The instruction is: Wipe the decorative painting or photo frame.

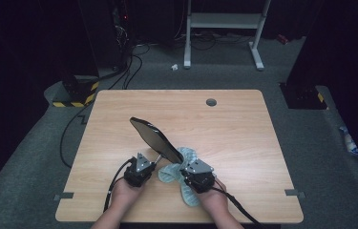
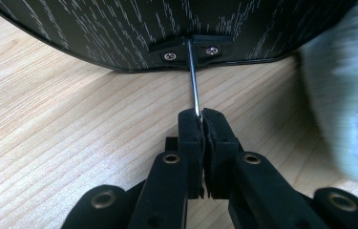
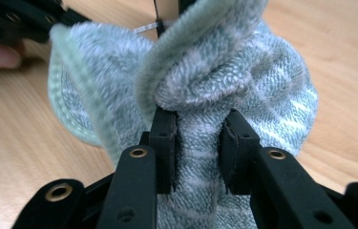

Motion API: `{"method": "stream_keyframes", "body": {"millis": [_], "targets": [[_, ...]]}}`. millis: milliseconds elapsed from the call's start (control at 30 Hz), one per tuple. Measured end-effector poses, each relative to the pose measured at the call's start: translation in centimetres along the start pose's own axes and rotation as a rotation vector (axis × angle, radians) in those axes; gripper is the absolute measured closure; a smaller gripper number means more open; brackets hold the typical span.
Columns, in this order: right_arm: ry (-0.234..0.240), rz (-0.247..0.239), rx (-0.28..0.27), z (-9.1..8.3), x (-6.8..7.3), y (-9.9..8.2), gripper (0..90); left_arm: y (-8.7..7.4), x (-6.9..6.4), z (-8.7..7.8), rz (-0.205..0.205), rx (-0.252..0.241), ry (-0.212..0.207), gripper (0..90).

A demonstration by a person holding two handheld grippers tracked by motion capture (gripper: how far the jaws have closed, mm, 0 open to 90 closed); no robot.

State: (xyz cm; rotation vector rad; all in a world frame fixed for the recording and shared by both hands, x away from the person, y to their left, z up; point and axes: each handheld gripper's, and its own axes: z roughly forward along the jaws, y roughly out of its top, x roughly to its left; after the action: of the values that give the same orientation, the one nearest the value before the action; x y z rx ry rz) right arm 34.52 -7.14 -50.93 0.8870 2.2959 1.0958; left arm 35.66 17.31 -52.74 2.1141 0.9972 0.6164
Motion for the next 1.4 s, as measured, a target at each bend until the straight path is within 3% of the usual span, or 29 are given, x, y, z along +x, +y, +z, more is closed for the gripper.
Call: {"method": "stream_keyframes", "body": {"millis": [333, 533, 900, 1400], "targets": [[-0.016, 0.01, -0.118, -4.3, 0.0, 0.6, 69.3, 0.0, -0.2, 0.0, 0.014, 0.001, 0.005, 87.2], [-0.04, 0.005, -0.152, -6.3, -0.5, 0.6, 69.3, 0.0, -0.2, 0.0, 0.015, 0.003, 0.007, 87.0], [-0.11, 0.048, -0.152, -7.8, -3.2, -0.9, 69.0, 0.0, -0.4, -0.1, 0.022, 0.004, 0.017, 86.5], [-0.263, 0.102, -0.141, -10.7, -8.5, -2.1, 68.8, 0.0, -0.3, -0.1, 0.02, 0.0, 0.019, 85.6]]}}
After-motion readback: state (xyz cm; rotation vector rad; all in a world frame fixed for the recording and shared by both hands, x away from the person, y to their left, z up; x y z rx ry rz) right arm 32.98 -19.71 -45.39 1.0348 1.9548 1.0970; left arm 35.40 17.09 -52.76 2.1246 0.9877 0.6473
